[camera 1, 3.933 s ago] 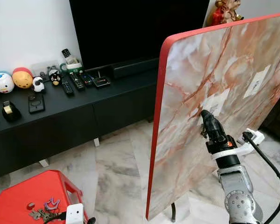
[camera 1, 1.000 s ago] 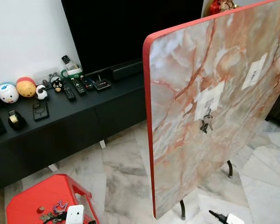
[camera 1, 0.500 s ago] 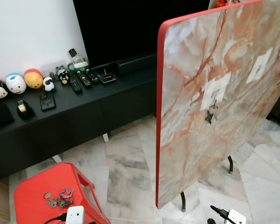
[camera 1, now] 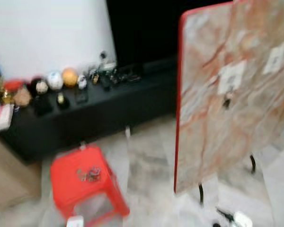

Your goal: Hang keys on a hook

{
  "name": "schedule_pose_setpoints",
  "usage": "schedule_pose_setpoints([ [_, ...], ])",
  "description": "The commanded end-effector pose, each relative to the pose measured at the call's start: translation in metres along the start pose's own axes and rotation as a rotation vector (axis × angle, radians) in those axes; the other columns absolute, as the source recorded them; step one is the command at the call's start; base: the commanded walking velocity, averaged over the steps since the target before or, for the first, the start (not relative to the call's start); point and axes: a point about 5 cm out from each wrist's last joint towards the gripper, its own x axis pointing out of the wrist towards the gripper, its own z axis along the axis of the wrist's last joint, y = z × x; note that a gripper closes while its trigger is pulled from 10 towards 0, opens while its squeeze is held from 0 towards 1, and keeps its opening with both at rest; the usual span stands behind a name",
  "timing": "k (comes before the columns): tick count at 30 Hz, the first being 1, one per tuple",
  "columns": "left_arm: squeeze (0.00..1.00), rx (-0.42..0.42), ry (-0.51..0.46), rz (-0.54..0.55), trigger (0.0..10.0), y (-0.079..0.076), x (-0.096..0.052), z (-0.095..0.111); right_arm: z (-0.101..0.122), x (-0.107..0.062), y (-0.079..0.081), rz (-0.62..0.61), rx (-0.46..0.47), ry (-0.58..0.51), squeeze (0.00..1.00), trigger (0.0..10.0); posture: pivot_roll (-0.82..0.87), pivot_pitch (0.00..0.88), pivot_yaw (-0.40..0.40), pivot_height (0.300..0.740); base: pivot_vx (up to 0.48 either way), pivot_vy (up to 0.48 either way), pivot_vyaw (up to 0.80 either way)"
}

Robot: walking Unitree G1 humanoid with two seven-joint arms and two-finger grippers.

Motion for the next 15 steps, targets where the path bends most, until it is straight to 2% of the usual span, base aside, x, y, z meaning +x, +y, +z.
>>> schedule_pose_setpoints([
  [1,0.0,0.004,-0.017,-0.007,10.0,-0.0008,0.0012,0.005,-0.0009,-0.0006,-0.0051,-0.011,0.0,0.005,0.0,10.0,-0.03,0.0,0.027,0.74,-0.33,0.0,0.0],
  [9,0.0,0.005,-0.014,-0.007,10.0,0.0002,0.0011,0.0047,-0.0031,-0.0006,-0.0017,0.006,0.002,0.016,0.0,10.0,-0.03,0.0,0.028,0.74,-0.325,0.0,0.0],
  [15,0.0,0.011,-0.018,0.0,10.0,0.0032,0.0011,0.0064,-0.0025,-0.0002,0.0034,0.02,-0.012,0.012,0.0,10.0,-0.01,0.0,0.019,0.74,0.0,0.0,0.0],
])
